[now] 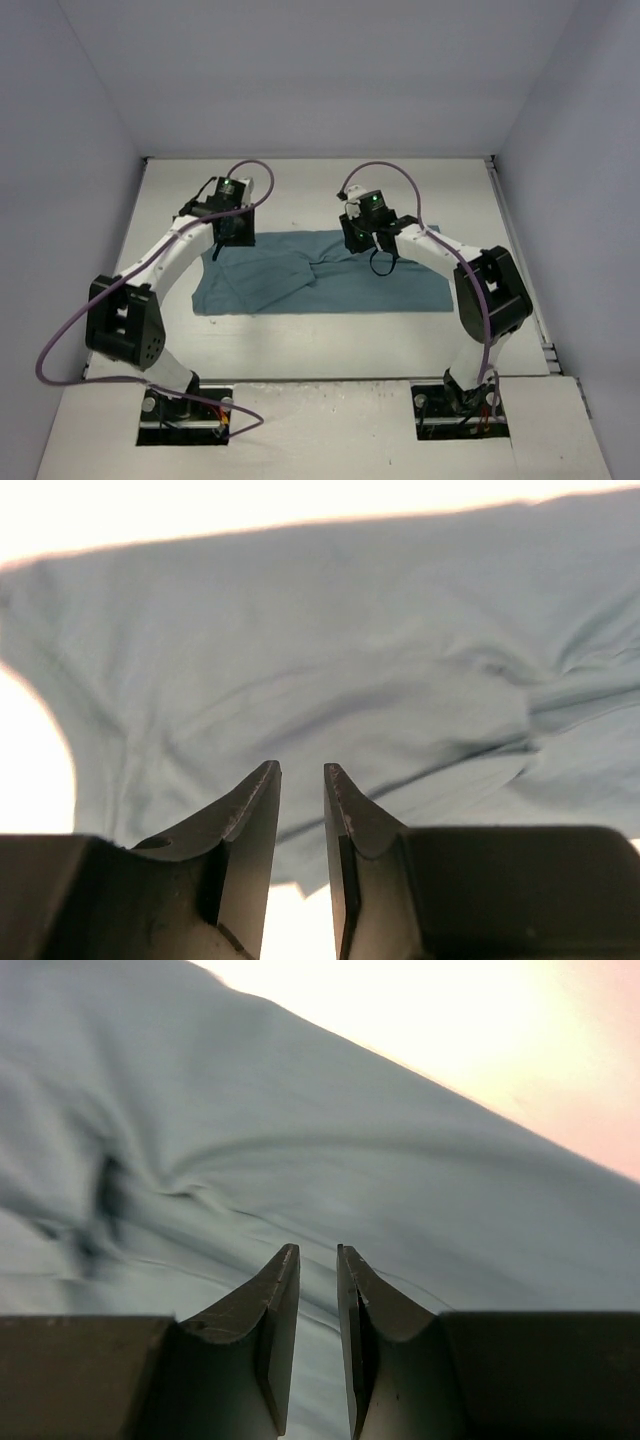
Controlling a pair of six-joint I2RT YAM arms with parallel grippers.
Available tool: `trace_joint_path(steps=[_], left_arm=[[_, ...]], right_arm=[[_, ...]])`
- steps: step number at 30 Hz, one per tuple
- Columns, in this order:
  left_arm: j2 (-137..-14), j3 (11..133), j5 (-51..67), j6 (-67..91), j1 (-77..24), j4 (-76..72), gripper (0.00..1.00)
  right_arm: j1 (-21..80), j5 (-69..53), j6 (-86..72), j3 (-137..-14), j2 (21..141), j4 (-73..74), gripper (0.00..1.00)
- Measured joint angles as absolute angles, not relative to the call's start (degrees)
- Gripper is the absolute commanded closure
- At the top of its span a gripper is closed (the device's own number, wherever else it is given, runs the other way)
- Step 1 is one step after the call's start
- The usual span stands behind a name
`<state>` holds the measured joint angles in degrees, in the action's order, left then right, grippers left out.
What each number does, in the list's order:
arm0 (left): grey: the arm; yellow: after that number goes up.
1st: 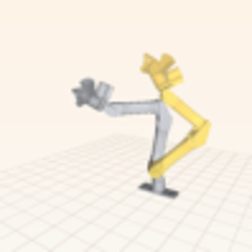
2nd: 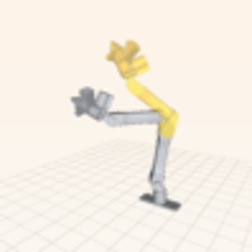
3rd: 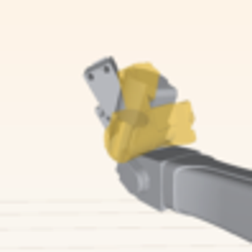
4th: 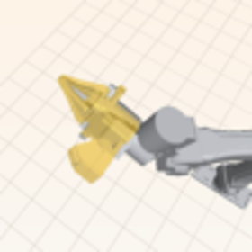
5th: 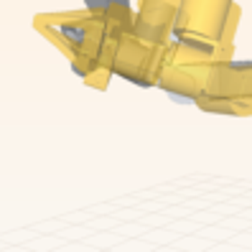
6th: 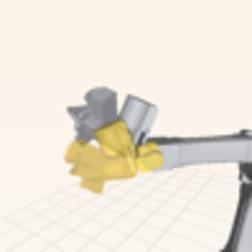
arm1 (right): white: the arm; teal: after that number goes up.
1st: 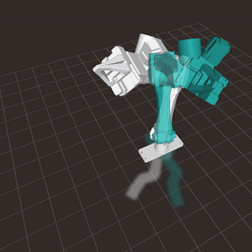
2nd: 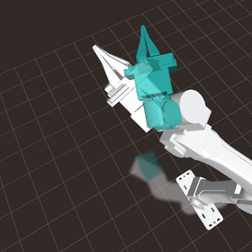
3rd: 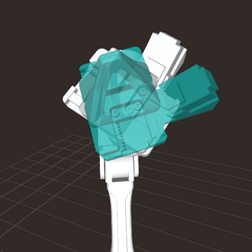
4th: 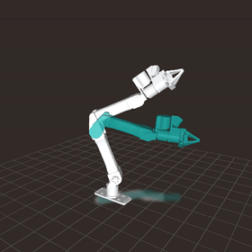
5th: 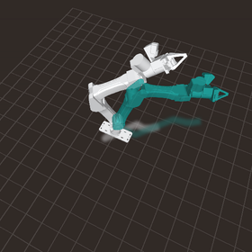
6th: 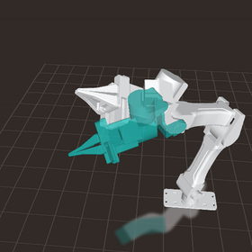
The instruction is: Fold and stack the t-shirts
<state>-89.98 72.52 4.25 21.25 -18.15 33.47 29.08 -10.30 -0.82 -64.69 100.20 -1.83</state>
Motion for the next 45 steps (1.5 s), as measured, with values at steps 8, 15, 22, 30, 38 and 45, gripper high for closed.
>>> trace_joint_path(steps=[8, 15, 22, 30, 38, 45], left_arm=[[-105.18, 80.6, 2.89, 20.55, -20.36, 33.12, 0.76], [-111.91, 83.5, 1.66, 19.51, -18.82, 33.65, 0.76], [-113.07, 84.54, 0.93, 18.97, -17.78, 33.61, 0.76], [-113.61, 84.55, 0.38, 18.38, -17.5, 33.59, 0.76], [-114.08, 84.55, 0.01, 18.0, -17.35, 33.58, 0.76], [-115.37, 84.8, 0.18, 18.02, -16.77, 33.61, 0.76]], right_arm=[[26.7, -5.05, -2.78, -61.82, 101.17, -2.51, 0.85], [26.7, -3.69, -3.61, -57.36, 101.66, -4.37, 0.87], [26.68, -3.32, -4.47, -53.88, 100.56, -6.74, 0.88], [26.63, -2.68, -5.51, -52.62, 96.08, -5.75, 0.85], [26.59, -1.0, -7.43, -63.58, 100.36, -6.77, 0.84], [26.59, 0.12, -9.22, -65.14, 107.95, -6.75, 0.85]])
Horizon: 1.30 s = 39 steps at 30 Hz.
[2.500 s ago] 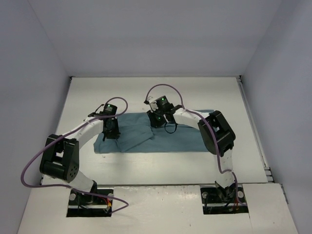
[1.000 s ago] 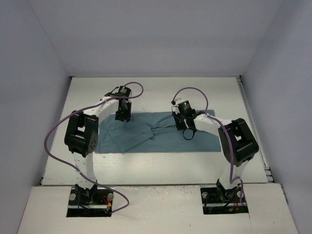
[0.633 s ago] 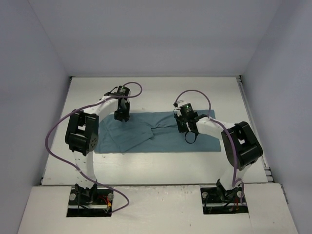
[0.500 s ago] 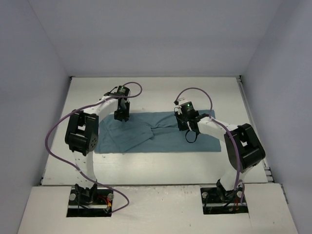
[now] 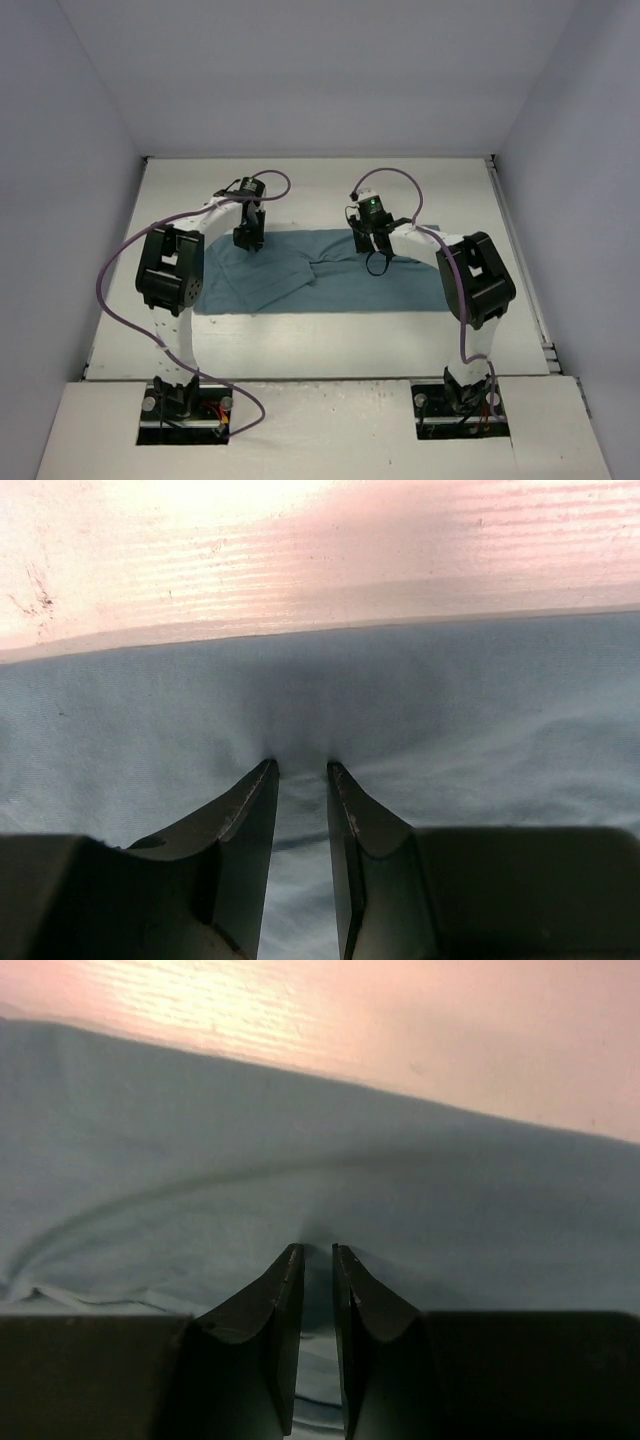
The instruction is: Fold and stack the t-shirts
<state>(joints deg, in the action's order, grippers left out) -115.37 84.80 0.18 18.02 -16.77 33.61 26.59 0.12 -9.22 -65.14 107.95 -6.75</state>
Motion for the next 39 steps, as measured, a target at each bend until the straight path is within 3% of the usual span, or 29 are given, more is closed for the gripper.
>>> trace_joint_path(steps=[22, 32, 39], left_arm=[[-116.2, 86.06, 1.66, 18.15, -14.74, 33.59, 0.76], [-113.29, 85.93, 1.89, 17.24, -13.99, 33.65, 0.76], [-112.27, 85.91, 1.72, 16.84, -13.54, 33.67, 0.76]], right_arm=[[25.1, 1.71, -12.32, -50.92, 97.66, -6.49, 0.85], [12.64, 2.21, -12.34, -50.95, 87.26, -4.61, 0.85], [6.41, 2.66, -12.32, -54.18, 91.99, -3.68, 0.86]])
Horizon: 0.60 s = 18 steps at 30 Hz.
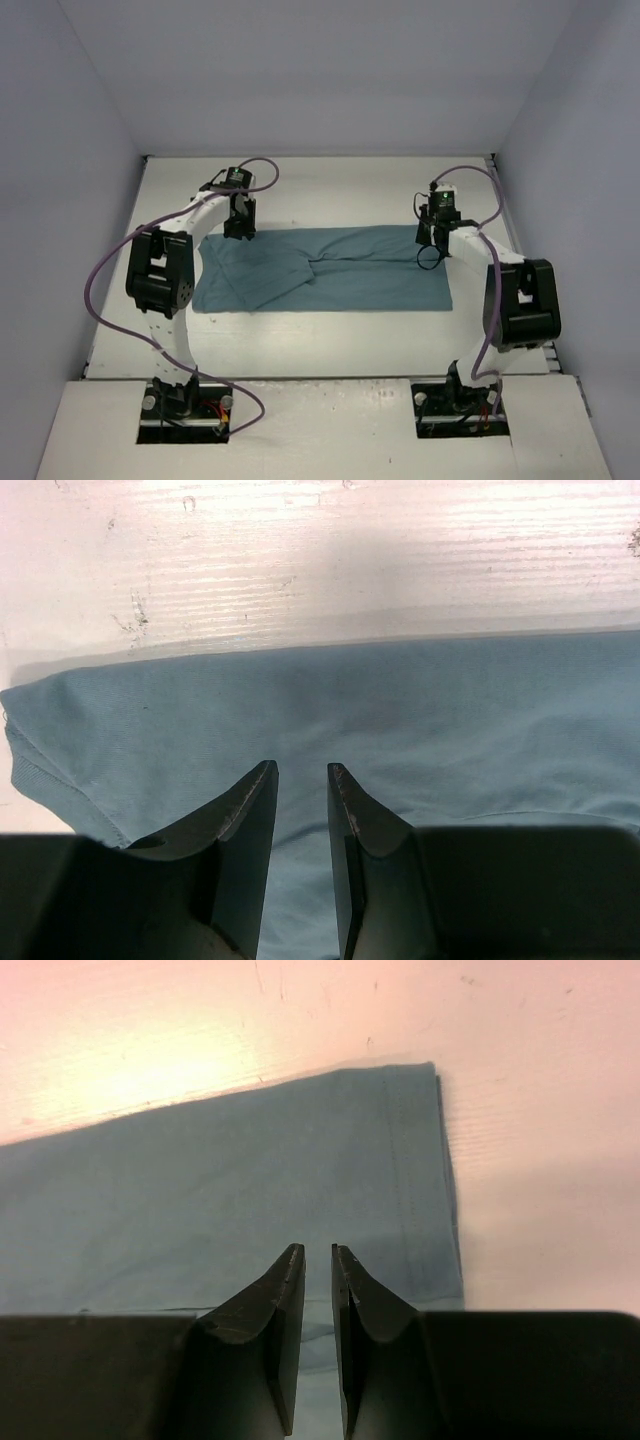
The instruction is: Fold and stack the t-shirts
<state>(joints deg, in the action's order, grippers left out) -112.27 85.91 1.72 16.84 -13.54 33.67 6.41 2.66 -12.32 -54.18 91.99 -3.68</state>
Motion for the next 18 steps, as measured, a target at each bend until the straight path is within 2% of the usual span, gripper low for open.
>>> trace_joint_path(steps=[8, 18], left_arm=[[-112.29, 85.91, 1.73, 16.91, -13.43, 33.63, 0.76], [-112.28, 85.87, 1.72, 16.88, -13.16, 33.63, 0.76]], right_arm=[[5.92, 2.7, -12.19, -54.3, 98.46, -2.88, 0.88], [3.22, 2.59, -12.56, -47.42, 91.01, -1.96, 0.88]])
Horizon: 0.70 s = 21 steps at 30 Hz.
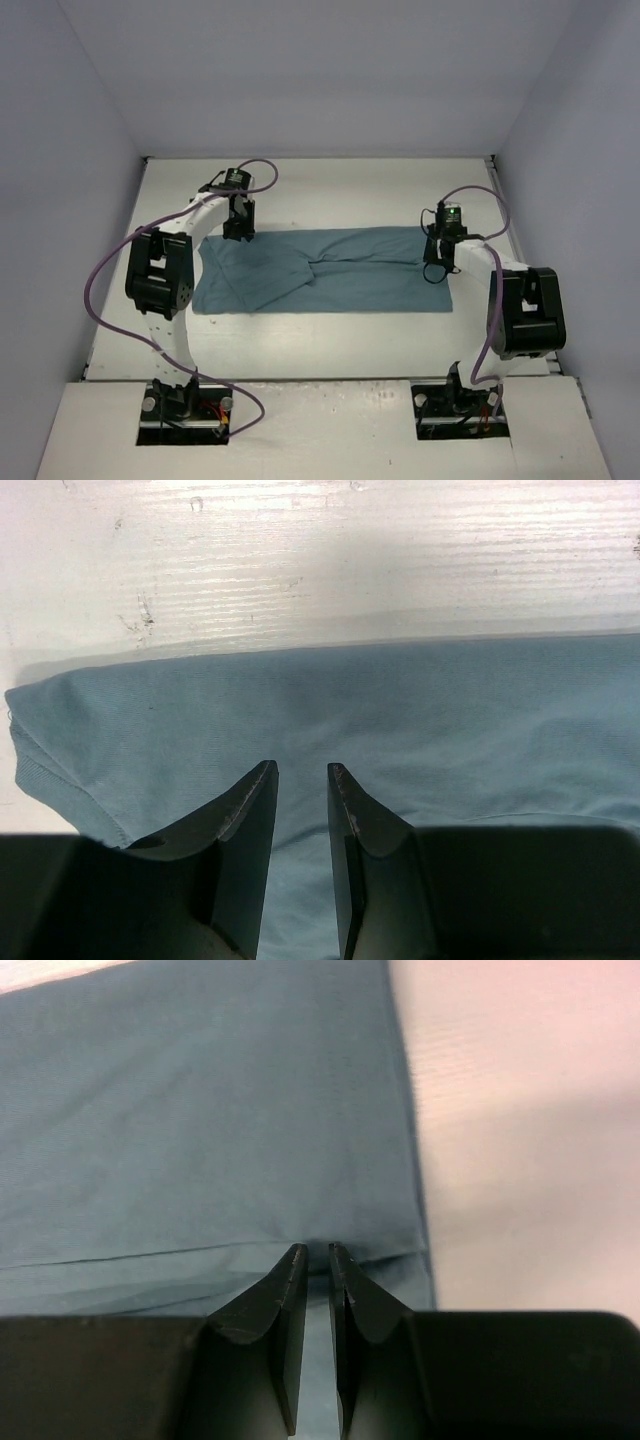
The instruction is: Fold and stack the t-shirts
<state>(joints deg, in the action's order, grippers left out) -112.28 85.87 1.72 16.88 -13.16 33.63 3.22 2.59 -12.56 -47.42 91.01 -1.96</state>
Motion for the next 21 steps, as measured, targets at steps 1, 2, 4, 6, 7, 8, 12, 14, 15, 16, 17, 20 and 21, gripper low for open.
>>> trace_joint_path(steps=[1, 2, 4, 6, 7, 8, 12, 14, 15, 16, 17, 20, 21], left_arm=[[-112.27, 85.85, 1.72, 16.88, -13.04, 33.63, 0.76], [-112.27, 85.81, 1.72, 16.88, -12.88, 33.64, 0.76], [-112.29, 85.7, 1.72, 16.89, -12.6, 33.63, 0.76], [-112.27, 85.6, 1.74, 16.91, -12.34, 33.63, 0.76], [-112.27, 85.58, 1.74, 16.91, -12.3, 33.63, 0.75], [-112.24, 85.45, 1.73, 16.91, -12.26, 33.58, 0.75], [-110.83, 83.01, 1.45, 16.96, -12.25, 33.48, 0.74], [-110.1, 81.76, 0.96, 17.09, -12.25, 33.67, 0.74], [-109.98, 81.39, 0.65, 17.17, -12.25, 33.63, 0.74], [-109.95, 81.12, 0.34, 17.26, -12.25, 33.54, 0.74], [-109.97, 80.79, -0.05, 17.4, -12.24, 33.41, 0.73], [-110.1, 80.01, -0.99, 18.11, -11.86, 33.23, 0.74], [-110.23, 79.9, -1.3, 18.34, -11.65, 33.18, 0.73]], right_arm=[[2.74, 2.56, -12.65, -47.26, 90.66, -1.83, 0.88], [2.28, 2.55, -12.75, -47.19, 90.49, -1.78, 0.88], [1.61, 2.46, -13.12, -46.86, 90.27, -1.65, 0.89], [1.13, 2.18, -13.34, -46.4, 89.98, -1.18, 0.88], [1.07, 2.12, -13.37, -46.24, 89.71, -0.83, 0.88], [1.08, 1.93, -13.37, -46.13, 89.33, -0.46, 0.88], [1.47, -0.07, -12.43, -46.78, 86.23, 0.78, 0.86], [1.9, -0.72, -11.64, -48.44, 84.97, 1.1, 0.85], [2.13, -1.05, -11.15, -49.62, 84.76, 1.05, 0.85], [2.35, -1.43, -10.59, -50.89, 84.73, 0.97, 0.85], [2.39, -1.83, -10.19, -51.97, 85.12, 0.71, 0.85], [2.68, -2.93, -9.42, -54.48, 88.19, -0.73, 0.85], [2.73, -3.21, -9.27, -54.88, 89.59, -1.28, 0.85]])
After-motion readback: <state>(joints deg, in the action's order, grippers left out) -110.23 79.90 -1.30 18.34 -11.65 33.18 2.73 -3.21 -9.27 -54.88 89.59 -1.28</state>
